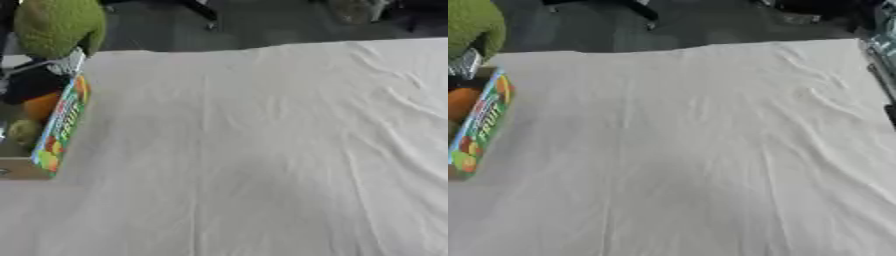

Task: Pick up the objects with one hand, pass them to the other hand, and then place them into the box on the other side of the table.

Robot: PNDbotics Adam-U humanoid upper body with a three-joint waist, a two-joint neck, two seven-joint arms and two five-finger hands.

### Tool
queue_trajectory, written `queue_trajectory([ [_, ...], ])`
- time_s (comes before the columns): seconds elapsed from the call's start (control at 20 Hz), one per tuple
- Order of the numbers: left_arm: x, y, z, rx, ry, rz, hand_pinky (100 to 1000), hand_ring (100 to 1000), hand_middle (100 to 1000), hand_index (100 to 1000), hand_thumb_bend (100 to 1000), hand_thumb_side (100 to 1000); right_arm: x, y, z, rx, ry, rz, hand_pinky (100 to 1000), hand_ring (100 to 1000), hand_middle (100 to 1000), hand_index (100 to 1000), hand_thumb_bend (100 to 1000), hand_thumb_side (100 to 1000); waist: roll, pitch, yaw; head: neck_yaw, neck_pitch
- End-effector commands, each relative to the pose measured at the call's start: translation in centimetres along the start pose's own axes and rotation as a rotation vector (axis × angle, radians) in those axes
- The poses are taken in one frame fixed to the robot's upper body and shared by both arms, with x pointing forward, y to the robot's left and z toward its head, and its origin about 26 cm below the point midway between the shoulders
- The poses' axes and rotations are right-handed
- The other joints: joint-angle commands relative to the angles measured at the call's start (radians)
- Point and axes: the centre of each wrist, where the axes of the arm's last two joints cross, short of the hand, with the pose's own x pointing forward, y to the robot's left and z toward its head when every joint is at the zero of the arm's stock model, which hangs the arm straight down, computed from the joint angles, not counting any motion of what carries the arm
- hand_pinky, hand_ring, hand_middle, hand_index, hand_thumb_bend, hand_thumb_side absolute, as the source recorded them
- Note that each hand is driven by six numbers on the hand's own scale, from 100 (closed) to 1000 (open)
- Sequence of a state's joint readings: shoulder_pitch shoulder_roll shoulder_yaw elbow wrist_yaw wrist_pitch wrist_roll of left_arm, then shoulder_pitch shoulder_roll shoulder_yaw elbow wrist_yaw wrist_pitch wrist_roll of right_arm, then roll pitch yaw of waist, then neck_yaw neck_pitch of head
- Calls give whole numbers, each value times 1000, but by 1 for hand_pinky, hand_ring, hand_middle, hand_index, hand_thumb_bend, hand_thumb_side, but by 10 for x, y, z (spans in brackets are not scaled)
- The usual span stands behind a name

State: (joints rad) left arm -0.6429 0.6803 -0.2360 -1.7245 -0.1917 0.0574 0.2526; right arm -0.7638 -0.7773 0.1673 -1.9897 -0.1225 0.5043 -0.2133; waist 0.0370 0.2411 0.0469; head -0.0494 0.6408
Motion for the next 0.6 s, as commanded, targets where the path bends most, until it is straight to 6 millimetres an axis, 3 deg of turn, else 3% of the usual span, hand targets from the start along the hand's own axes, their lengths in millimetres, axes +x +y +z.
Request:
queue_trajectory([
  [0.05,-7,25,-4,21,25,-66,503,582,435,472,300,144,5,-11,0,-39,-12,23,657,638,531,680,336,161,2,-24,2,34,10],
  [0.6,-51,52,12,10,236,-160,503,585,437,475,313,147,0,-14,0,-90,44,21,651,634,528,678,334,167,2,-21,3,107,6],
])
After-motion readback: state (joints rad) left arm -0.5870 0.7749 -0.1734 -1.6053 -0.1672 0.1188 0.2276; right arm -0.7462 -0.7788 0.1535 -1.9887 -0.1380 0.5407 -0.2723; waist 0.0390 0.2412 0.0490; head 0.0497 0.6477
